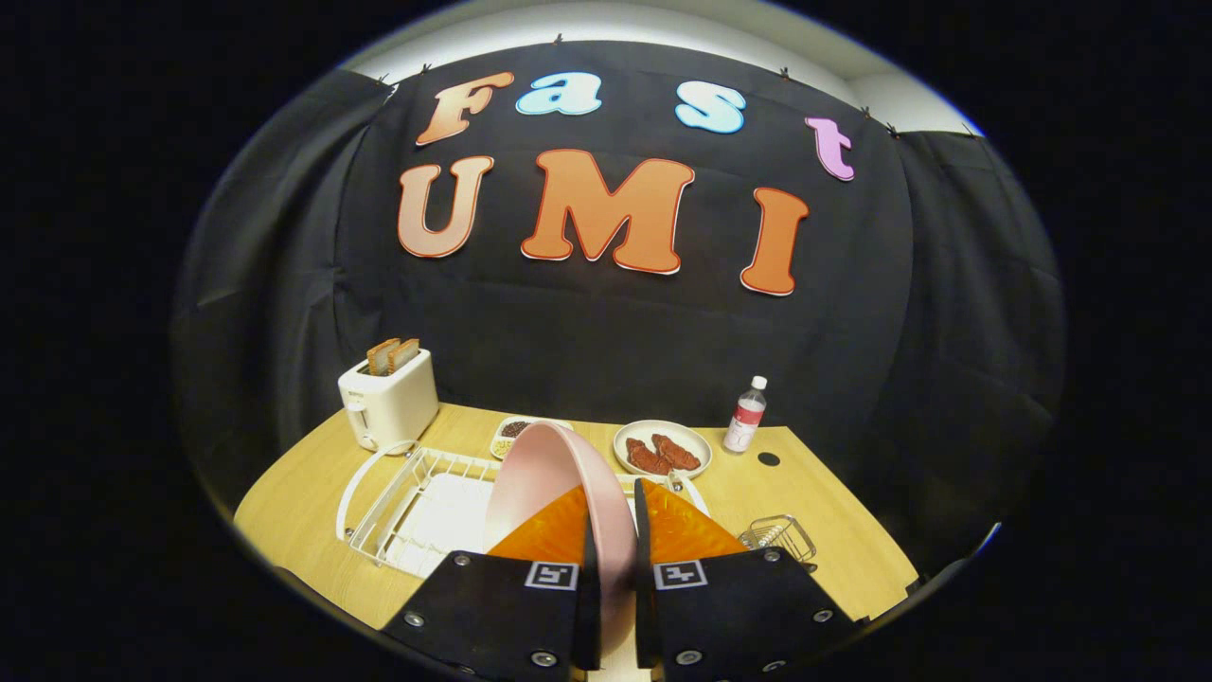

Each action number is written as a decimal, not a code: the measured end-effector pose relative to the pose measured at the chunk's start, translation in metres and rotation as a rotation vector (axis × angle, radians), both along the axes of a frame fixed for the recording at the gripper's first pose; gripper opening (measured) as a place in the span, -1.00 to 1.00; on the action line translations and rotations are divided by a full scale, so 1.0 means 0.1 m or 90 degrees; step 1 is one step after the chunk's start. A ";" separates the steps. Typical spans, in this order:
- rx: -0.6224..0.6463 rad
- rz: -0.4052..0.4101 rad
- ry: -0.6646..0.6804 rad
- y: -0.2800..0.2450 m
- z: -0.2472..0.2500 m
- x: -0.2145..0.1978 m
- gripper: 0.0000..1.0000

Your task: Take the plate from the dish rack, then take the spoon from the basket and place it into the plate.

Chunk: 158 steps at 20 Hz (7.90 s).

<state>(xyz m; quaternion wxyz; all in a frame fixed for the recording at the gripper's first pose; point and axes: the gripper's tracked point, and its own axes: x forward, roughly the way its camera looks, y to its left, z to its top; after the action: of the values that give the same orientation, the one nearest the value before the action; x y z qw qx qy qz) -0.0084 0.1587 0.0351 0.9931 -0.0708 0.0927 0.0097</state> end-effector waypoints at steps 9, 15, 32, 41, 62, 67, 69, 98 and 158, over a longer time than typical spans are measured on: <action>0.114 0.028 0.055 -0.16 -0.60 -0.69 -0.71; 0.200 0.028 0.095 -0.28 -1.16 -0.97 -0.71; 0.355 0.055 0.172 -0.28 -2.02 -0.85 -0.71; 0.374 0.062 0.211 -0.25 -2.28 -0.79 -0.70; 0.131 -0.055 0.047 -1.63 -1.70 -0.57 -0.15; 0.109 -0.075 0.009 -1.84 -1.51 -0.41 0.28; 0.102 -0.076 -0.001 -1.88 -1.46 -0.31 0.47; 0.090 -0.115 -0.101 -1.97 -1.33 0.60 -0.72; 0.126 0.124 -0.102 0.31 -1.67 -1.16 -0.76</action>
<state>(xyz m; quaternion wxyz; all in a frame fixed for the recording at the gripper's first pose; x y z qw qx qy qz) -0.1246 0.1893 -0.1317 0.9938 0.0179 0.0044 0.1097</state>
